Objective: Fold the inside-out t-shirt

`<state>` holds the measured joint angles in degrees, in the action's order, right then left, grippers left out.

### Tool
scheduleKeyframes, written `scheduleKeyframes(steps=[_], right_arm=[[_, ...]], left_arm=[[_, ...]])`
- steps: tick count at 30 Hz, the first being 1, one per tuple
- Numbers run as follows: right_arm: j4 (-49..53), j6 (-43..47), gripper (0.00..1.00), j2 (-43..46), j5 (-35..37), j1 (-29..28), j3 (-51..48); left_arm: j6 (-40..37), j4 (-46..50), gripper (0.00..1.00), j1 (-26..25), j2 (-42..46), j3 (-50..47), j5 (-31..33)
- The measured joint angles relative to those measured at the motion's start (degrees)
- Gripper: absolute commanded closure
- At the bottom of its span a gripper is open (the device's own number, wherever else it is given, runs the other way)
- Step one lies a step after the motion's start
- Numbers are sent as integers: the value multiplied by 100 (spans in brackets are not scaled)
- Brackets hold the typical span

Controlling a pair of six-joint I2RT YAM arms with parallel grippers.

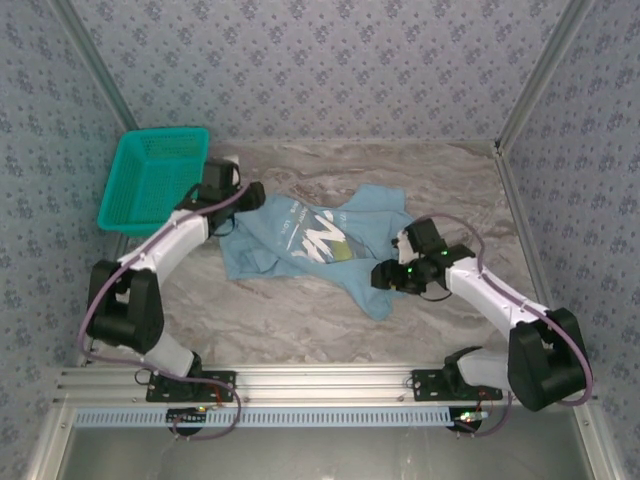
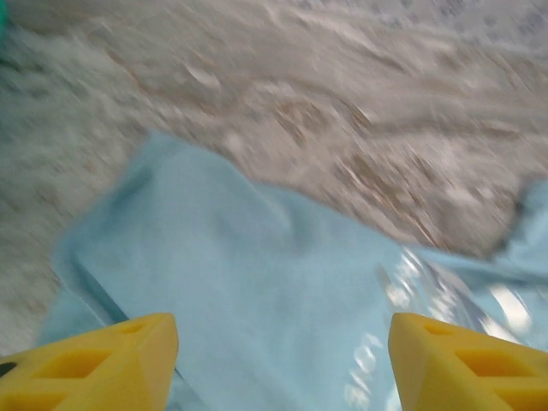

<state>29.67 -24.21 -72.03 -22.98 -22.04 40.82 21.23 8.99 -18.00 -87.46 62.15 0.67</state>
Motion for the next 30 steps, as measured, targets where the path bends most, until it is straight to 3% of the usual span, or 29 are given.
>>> scheduleKeyframes(steps=[1,3,5,8,16,20,24,30], right_arm=[[-162,-28,44,-105,-68,-74,-24],[-553,-103,66,-437,-240,-138,2],[-828,-160,80,-811,-417,-136,144],[-1274,-407,85,-1147,-758,-59,450],[-4044,-2430,65,-2179,-1818,846,789],[-4970,-3241,64,-3047,-2052,1176,820],[-4736,-3158,56,-3158,-2065,1390,907],[-2988,-1703,47,-2677,-1377,1482,1552]], left_arm=[[48,-24,33,-122,136,-173,-26],[140,-173,34,-420,391,-568,-155],[190,-295,35,-629,535,-848,-299],[223,-525,35,-953,684,-1241,-516],[-42,-1250,33,-2046,531,-1624,-1012],[-302,-1445,30,-2616,-31,-1220,-986],[-868,-1519,24,-3180,-501,-787,-881],[-2188,-1198,23,-3700,-1193,94,-629]])
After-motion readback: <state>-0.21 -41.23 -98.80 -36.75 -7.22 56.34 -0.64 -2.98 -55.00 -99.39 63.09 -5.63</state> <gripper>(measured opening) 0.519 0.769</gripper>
